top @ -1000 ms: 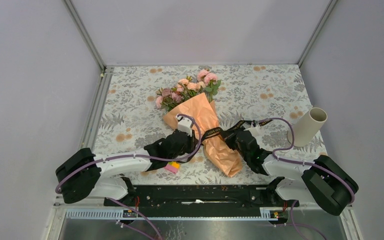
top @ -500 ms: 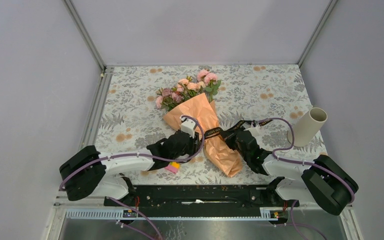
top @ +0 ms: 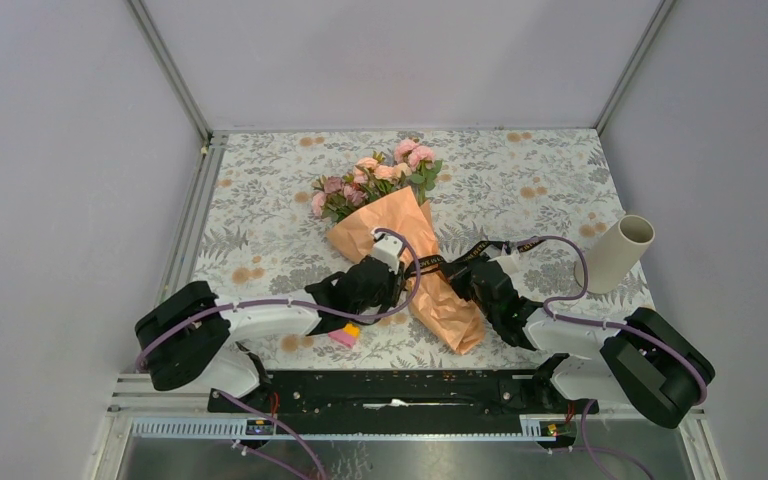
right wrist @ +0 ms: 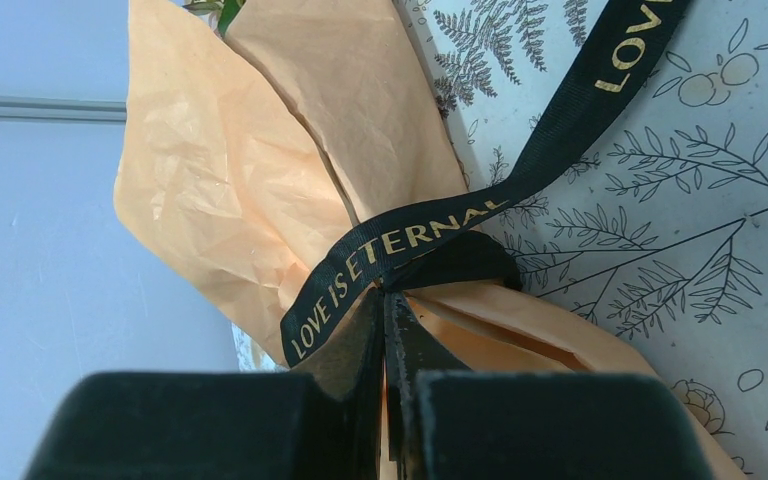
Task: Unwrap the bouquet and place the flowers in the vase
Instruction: Untie the ribbon from the wrapping paper.
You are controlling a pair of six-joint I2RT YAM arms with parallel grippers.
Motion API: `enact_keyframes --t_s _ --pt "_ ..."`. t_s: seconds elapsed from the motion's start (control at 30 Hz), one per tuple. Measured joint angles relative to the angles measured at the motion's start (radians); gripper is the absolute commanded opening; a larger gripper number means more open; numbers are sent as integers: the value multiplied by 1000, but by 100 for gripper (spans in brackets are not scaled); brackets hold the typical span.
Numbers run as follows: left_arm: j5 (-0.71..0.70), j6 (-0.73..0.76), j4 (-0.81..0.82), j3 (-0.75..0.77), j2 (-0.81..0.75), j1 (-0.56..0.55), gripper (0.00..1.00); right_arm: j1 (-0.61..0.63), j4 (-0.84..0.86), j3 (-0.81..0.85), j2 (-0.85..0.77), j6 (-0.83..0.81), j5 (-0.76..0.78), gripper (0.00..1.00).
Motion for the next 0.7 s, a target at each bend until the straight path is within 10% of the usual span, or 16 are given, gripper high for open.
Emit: enact_keyframes --t_s 0.7 --pt "-60 -71 -48 -111 -189 0 7 0 -35 0 -13 4 26 0"
